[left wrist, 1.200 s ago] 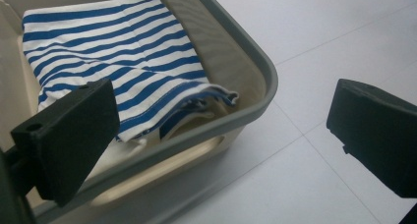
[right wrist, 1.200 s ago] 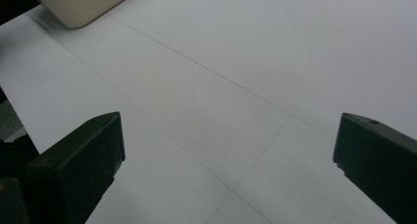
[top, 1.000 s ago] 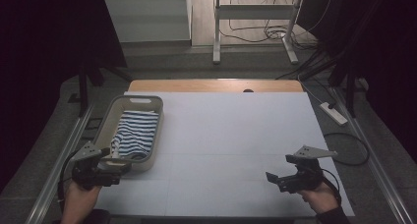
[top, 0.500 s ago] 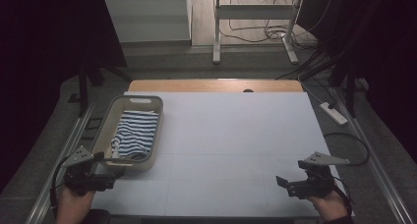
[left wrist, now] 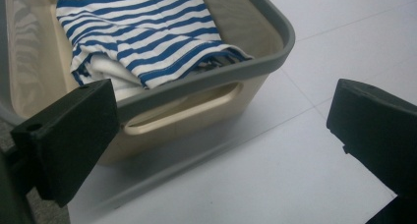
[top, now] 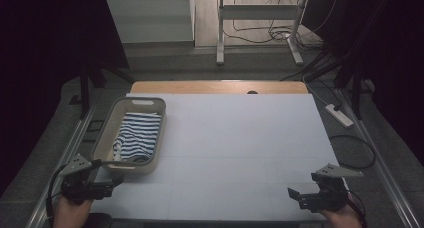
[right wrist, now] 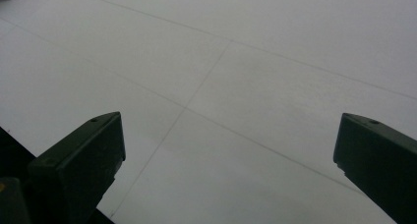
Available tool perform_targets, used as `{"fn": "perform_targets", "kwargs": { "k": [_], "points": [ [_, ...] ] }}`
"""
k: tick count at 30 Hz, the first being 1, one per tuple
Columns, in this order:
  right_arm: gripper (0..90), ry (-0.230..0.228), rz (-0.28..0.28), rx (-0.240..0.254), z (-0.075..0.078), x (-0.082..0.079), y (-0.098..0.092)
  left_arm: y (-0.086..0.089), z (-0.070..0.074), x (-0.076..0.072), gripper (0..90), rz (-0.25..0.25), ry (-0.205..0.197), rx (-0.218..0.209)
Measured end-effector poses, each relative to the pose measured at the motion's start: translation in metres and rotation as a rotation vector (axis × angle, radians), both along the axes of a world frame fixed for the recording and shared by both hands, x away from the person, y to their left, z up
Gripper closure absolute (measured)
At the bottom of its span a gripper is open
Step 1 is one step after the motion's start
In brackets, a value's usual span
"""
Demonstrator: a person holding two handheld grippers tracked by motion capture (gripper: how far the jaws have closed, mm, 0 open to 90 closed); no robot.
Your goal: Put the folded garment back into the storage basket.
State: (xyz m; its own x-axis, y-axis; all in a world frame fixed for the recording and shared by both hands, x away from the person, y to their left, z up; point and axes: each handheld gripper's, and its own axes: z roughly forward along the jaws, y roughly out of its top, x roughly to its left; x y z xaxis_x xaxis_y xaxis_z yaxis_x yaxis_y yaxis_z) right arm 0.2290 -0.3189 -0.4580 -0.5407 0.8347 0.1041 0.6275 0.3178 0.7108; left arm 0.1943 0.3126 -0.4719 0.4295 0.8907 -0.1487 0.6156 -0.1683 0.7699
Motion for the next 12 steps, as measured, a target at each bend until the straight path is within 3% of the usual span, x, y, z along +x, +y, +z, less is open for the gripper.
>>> {"fn": "perform_targets", "kwargs": {
  "k": [7,12],
  "points": [
    [0.0,-0.006,-0.015,-0.003,0.0020,-0.0067,-0.0024,0.0008,-0.0057,-0.0023,0.0,0.004,0.034,0.011],
    [0.0,-0.008,-0.014,-0.010,0.0021,-0.0078,-0.0023,0.0016,-0.0057,-0.0018,0.0,0.011,0.031,0.000]
  ]
}}
